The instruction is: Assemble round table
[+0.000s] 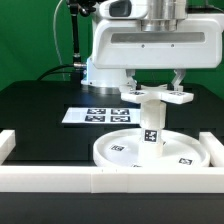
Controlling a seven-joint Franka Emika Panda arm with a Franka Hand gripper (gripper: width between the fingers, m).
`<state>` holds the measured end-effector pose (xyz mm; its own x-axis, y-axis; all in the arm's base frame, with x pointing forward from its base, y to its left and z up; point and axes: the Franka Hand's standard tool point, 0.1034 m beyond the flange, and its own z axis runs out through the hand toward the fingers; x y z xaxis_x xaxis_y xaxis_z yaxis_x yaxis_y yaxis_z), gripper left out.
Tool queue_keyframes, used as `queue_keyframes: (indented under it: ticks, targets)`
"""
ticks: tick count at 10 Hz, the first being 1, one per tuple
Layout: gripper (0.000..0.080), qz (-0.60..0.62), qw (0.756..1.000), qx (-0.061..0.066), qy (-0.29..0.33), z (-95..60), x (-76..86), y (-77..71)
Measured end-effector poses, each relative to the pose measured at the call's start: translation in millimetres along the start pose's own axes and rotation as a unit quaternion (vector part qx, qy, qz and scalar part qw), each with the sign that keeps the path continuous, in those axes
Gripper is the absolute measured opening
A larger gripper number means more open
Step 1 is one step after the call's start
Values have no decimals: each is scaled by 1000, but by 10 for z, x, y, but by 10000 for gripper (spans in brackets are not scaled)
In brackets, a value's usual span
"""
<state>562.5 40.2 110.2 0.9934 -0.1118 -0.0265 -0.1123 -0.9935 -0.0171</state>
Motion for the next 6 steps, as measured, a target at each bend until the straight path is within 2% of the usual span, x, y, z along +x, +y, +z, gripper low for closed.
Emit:
queue_keyframes:
  ticks: [3,5,6]
  targets:
    - [442,166,986,7,6,3,-4,-5]
    - [442,264,964,10,10,7,2,-7]
    - [442,318,948,17,9,9,0,-4]
